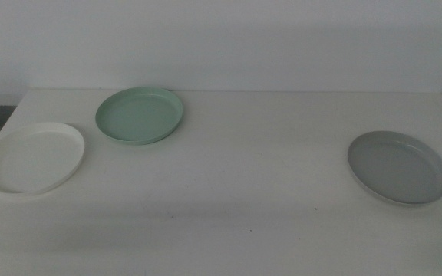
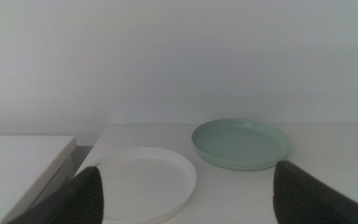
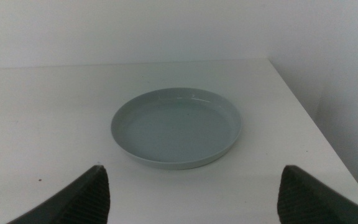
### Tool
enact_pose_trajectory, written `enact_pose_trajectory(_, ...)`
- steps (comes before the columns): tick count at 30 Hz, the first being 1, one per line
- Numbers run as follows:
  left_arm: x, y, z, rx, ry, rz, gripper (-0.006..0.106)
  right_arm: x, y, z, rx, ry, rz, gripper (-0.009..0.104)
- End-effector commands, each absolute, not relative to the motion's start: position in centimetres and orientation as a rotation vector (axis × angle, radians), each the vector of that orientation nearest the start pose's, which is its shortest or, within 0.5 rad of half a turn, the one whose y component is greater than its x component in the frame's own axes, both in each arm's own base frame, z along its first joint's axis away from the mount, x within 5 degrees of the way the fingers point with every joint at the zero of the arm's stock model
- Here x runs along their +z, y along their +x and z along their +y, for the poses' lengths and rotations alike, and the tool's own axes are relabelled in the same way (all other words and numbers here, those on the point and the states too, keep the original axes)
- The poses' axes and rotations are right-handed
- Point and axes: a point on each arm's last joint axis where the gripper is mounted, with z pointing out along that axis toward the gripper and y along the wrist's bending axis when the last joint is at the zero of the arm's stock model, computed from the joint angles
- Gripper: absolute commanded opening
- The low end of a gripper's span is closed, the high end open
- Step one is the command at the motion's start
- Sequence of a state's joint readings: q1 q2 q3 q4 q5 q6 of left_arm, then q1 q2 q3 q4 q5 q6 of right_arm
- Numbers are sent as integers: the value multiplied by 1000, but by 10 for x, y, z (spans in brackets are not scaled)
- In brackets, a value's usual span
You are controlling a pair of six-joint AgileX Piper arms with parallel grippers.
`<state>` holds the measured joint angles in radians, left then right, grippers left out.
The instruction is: Stack the three bowls on top of each other.
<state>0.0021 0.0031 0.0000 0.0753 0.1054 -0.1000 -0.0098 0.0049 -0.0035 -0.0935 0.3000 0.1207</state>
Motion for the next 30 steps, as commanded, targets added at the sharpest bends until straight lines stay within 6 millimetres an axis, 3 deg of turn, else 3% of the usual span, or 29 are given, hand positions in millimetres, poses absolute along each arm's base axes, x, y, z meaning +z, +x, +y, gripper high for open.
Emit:
enact_pose_trajectory(1, 205, 56, 1, -20, -30, 1576, 94, 187, 55, -3, -20, 53, 1772, 87)
enact_pose_trajectory(11, 207, 56, 10, 102, -156, 1578, 94, 187, 55, -3, -20, 53, 1772, 87)
enact_pose_trajectory(19, 278, 85, 17, 133, -181, 1841, 94, 187, 55, -3, -20, 53, 1772, 87)
enact_pose_trajectory(30, 332, 136, 23, 75, -218, 2287, 94, 187, 55, -3, -20, 53, 1772, 87)
